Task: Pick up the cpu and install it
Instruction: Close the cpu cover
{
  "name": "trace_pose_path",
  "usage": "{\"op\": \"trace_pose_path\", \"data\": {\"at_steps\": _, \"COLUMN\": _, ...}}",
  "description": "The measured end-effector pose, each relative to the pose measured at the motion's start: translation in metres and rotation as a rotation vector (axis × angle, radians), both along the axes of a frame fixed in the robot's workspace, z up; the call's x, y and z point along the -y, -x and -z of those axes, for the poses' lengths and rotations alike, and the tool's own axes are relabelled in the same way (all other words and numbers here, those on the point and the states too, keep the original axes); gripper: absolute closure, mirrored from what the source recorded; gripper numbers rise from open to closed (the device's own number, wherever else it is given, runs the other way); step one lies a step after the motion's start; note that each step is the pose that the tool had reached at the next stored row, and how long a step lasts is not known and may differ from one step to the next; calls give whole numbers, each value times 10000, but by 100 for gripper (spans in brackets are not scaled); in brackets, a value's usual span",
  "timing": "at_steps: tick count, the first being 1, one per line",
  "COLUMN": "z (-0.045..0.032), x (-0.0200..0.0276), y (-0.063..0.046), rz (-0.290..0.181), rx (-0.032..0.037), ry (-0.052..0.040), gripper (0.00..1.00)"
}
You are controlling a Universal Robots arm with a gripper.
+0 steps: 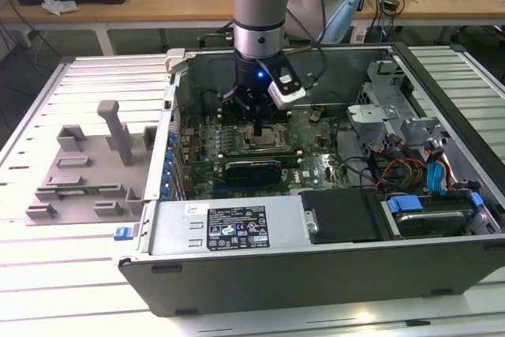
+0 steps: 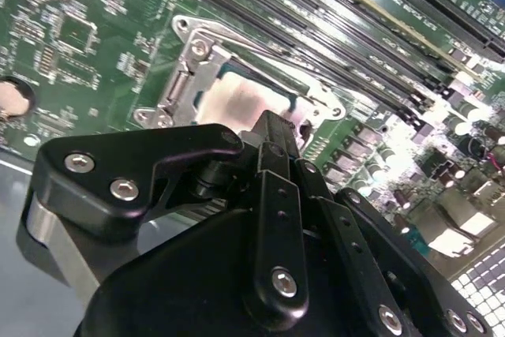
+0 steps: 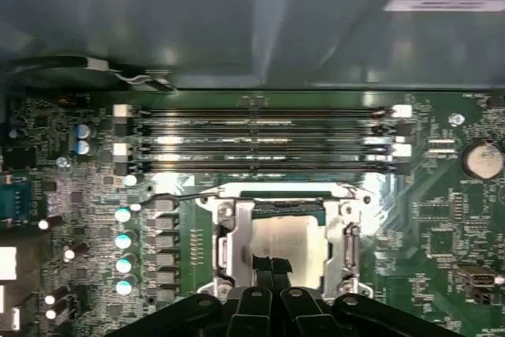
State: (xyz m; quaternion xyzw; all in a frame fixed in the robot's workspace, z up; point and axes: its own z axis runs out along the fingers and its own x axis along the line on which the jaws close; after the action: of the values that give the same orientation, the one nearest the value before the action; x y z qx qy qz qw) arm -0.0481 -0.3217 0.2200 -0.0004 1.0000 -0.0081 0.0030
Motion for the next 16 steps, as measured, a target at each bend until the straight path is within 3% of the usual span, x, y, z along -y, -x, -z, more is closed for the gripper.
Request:
{"op": "trace_pose_path", "data": {"at_steps": 8, "z": 106, "x": 0, "y": 139, "rz": -422, "rx": 1, "ry": -10, "gripper": 89}}
{"op": "trace_pose_path", "data": {"at_steps": 16, "z": 140, "x": -27, "y": 139, "rz": -945, "rx": 4, "ry": -56, "gripper": 89}}
